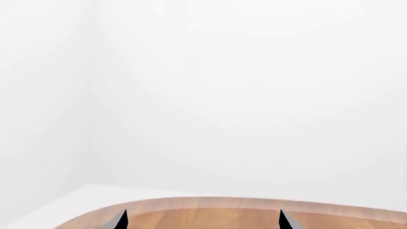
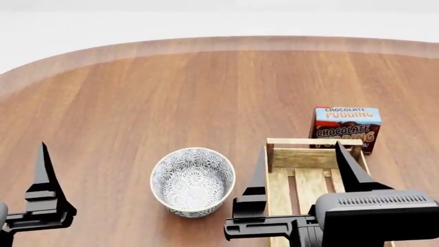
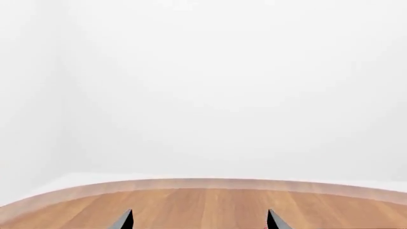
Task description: Pick up the bowl on the left and put it in the tray.
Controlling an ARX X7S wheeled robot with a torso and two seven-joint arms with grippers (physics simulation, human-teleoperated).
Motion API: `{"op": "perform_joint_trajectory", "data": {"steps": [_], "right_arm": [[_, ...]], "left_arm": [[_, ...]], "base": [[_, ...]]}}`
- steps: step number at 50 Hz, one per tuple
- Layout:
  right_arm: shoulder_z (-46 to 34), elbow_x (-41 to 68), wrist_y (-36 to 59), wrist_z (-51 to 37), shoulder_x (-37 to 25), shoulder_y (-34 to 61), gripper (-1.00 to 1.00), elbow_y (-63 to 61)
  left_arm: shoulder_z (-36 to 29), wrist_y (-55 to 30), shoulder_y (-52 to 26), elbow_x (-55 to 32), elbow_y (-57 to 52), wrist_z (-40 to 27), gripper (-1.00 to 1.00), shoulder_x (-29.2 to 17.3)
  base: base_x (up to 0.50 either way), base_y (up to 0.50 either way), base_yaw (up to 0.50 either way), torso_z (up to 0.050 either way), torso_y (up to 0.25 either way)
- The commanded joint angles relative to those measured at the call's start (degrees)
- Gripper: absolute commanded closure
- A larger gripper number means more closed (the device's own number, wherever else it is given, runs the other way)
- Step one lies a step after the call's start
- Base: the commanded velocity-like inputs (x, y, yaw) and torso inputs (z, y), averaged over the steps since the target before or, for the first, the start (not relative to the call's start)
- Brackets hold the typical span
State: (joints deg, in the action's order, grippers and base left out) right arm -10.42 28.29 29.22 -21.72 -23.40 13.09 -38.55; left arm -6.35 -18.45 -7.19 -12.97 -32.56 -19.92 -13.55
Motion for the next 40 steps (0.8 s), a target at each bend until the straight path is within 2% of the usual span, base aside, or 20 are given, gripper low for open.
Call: {"op": "perform_joint_trajectory", "data": {"steps": [1,5,13,40], "right_arm": [[1.09,-1.0,-0.62,1.29,1.11,-0.27,-1.0,0.58],[0.98,-0.99,-0.93,1.36,1.16,-0.47,-1.0,0.93],[0.76,-1.09,-1.62,1.44,1.21,-0.86,-1.0,1.2],[0.28,-0.87,-1.66,0.98,0.8,-0.74,-1.0,0.8]], "left_arm": [[0.67,-0.04,-0.09,0.0,1.09,1.74,-1.0,0.57],[0.96,0.02,0.1,-0.36,1.04,1.14,-1.0,0.67],[1.13,4.1,1.15,-0.34,1.54,1.08,-1.0,0.65],[0.21,6.06,1.88,-1.08,1.62,0.14,-1.0,-0.67]], "base": [[0.0,0.0,0.0,0.05,0.0],[0.0,0.0,0.0,0.05,0.0],[0.0,0.0,0.0,0.0,0.0],[0.0,0.0,0.0,0.0,-0.248]]}}
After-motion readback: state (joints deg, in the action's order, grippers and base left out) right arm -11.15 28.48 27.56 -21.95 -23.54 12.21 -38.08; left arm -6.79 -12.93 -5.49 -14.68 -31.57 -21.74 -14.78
